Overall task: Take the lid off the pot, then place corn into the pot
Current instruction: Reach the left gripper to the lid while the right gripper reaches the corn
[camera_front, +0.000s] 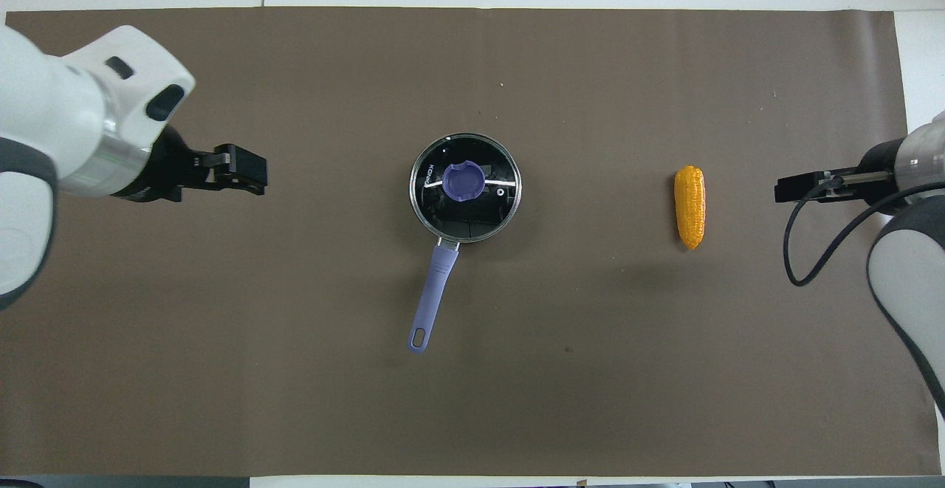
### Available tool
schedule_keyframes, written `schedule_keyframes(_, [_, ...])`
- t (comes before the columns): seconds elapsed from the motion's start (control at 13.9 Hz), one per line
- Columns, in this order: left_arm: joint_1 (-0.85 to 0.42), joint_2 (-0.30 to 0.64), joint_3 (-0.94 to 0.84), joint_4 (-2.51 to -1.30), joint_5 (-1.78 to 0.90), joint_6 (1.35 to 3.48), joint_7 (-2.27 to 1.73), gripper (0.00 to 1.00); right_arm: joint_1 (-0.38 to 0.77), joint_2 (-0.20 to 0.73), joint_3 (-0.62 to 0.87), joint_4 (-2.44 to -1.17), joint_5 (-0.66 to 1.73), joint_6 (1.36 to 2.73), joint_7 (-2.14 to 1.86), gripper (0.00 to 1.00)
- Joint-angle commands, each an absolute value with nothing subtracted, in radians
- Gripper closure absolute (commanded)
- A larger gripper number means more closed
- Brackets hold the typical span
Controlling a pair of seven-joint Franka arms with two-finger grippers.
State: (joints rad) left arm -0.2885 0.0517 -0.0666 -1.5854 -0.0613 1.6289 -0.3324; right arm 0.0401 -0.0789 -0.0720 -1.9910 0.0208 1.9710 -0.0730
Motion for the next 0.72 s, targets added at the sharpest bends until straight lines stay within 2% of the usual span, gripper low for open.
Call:
schedule_keyframes(0.0, [-0.414,0.343,-0.051,-1.299,-0.092,1.612,-0.472,0.0,0.051,0.004,-0.064,-2.039,0.037,2.086,-0.019,0.0])
schedule_keyframes(0.07, [-0.469,0.439,-0.043,-1.213,-0.089,1.617,-0.541,0.0,0.075,0.032,-0.064,-2.048,0.038,2.13,-0.014,0.0])
schedule_keyframes(0.22, [-0.543,0.556,-0.04,-1.138,-0.086,1.659,-0.593,0.0,0.087,0.083,-0.064,-2.1,0.04,2.26,-0.012,0.0])
schedule_keyframes(0.36, [-0.6,0.598,-0.04,-1.138,-0.069,1.728,-0.644,0.0,0.107,0.119,-0.064,-2.146,0.043,2.382,-0.003,0.0])
schedule_keyframes(0.65, [-0.604,0.6,-0.041,-1.15,-0.031,1.729,-0.641,0.0,0.141,0.173,-0.064,-2.149,0.043,2.393,-0.001,0.0])
